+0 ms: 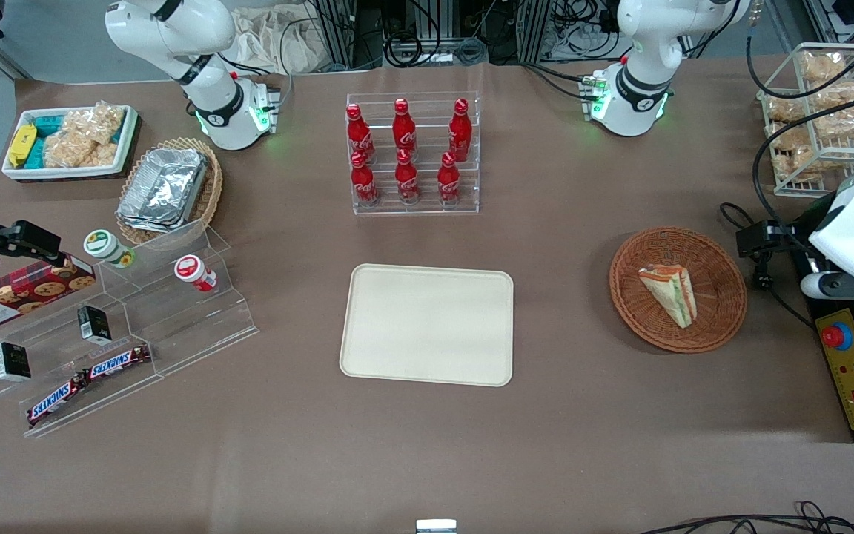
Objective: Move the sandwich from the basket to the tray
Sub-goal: 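Move the left gripper over the wicker basket holding the sandwich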
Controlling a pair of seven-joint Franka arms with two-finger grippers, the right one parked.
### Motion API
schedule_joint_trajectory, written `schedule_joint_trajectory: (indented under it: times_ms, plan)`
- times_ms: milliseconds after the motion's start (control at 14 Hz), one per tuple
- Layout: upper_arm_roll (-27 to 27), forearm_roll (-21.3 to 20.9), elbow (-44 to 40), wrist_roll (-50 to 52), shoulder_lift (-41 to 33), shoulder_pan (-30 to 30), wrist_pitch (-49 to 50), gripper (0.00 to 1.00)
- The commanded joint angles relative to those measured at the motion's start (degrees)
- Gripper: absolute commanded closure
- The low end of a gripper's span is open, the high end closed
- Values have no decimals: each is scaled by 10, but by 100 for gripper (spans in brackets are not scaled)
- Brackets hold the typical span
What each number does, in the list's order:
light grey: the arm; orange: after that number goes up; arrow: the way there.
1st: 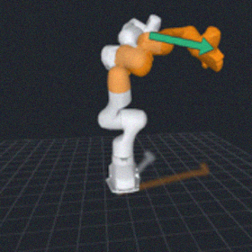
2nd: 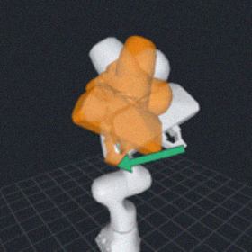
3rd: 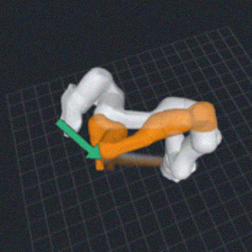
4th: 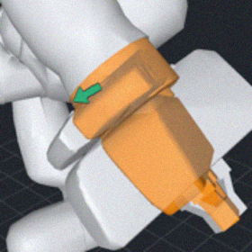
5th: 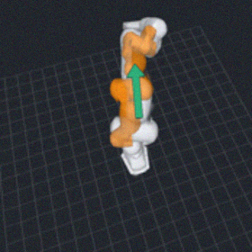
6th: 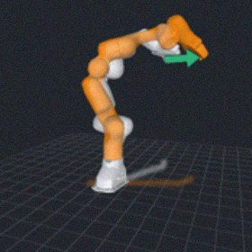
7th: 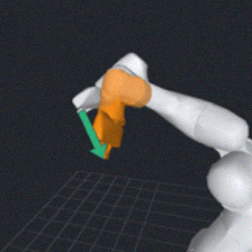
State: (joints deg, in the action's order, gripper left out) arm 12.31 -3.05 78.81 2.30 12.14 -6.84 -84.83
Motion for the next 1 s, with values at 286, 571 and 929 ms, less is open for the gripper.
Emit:
schedule_joint_trajectory:
  times_ms: [286, 571, 929]
  plan:
    - [0, 1, -13, 8, 4, -3, 9, 1]
    - [0, 1, -9, 8, 5, -5, 9, 1]
    - [-1, -4, -1, 7, 26, -6, 12, 1]
